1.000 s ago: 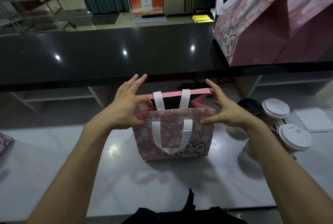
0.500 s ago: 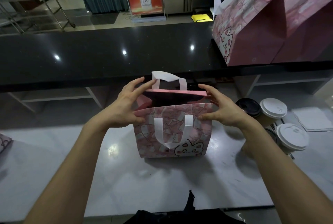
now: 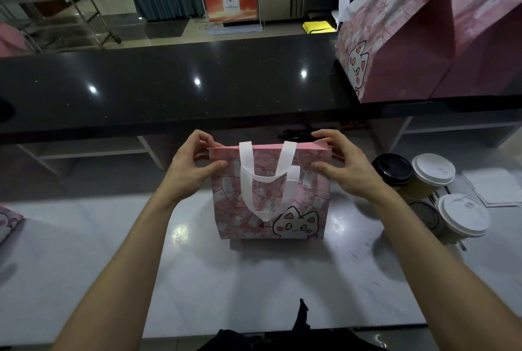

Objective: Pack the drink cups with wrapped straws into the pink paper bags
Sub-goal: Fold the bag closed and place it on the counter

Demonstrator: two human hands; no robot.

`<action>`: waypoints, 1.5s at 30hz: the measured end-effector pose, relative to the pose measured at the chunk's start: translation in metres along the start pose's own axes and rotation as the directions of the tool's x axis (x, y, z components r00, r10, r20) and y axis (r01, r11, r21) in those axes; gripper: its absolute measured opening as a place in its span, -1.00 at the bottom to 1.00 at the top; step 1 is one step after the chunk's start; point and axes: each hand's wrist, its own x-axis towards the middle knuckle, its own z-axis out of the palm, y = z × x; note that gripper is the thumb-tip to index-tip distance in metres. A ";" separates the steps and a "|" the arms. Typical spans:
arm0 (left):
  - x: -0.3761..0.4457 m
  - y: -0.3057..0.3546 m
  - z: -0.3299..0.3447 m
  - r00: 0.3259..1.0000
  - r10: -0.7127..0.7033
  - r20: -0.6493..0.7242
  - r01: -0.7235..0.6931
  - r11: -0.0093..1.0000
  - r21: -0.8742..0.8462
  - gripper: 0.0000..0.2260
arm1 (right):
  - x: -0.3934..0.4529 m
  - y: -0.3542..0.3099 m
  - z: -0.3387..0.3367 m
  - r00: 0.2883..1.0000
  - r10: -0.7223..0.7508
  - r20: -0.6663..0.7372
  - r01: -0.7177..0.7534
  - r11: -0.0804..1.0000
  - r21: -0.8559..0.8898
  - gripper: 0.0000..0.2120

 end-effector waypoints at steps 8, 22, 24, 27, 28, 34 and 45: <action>0.000 -0.001 0.014 0.999 0.019 -0.044 -0.022 0.999 -0.049 -0.73 | 0.004 0.003 0.008 0.999 -0.006 -0.036 0.007 1.000 0.018 -0.57; 0.009 -0.019 0.015 0.990 -0.057 -0.128 0.019 0.961 -0.278 -0.71 | 0.006 0.005 0.015 0.985 0.092 -0.143 -0.047 0.957 0.288 -0.80; 0.009 -0.018 0.014 0.991 -0.047 -0.128 0.014 0.968 -0.250 -0.73 | 0.007 0.007 0.014 0.985 0.082 -0.154 -0.034 0.955 0.294 -0.83; 0.008 -0.018 0.009 0.994 0.005 -0.113 -0.026 0.983 -0.183 -0.77 | 0.007 0.011 0.012 0.987 0.057 -0.153 -0.013 0.961 0.275 -0.86; 0.008 -0.017 0.008 0.995 0.026 -0.100 -0.042 0.986 -0.163 -0.79 | 0.007 0.013 0.011 0.987 0.044 -0.152 -0.002 0.963 0.268 -0.85; 0.007 -0.013 0.002 0.993 0.106 -0.047 -0.105 0.994 0.018 -0.77 | 0.006 0.013 0.014 0.990 -0.038 -0.137 0.038 0.999 -0.003 -0.55; 0.009 -0.002 -0.008 0.981 0.187 0.059 -0.196 0.925 0.326 -0.77 | 0.007 0.012 0.010 0.992 -0.080 -0.102 0.061 0.982 -0.178 -0.60</action>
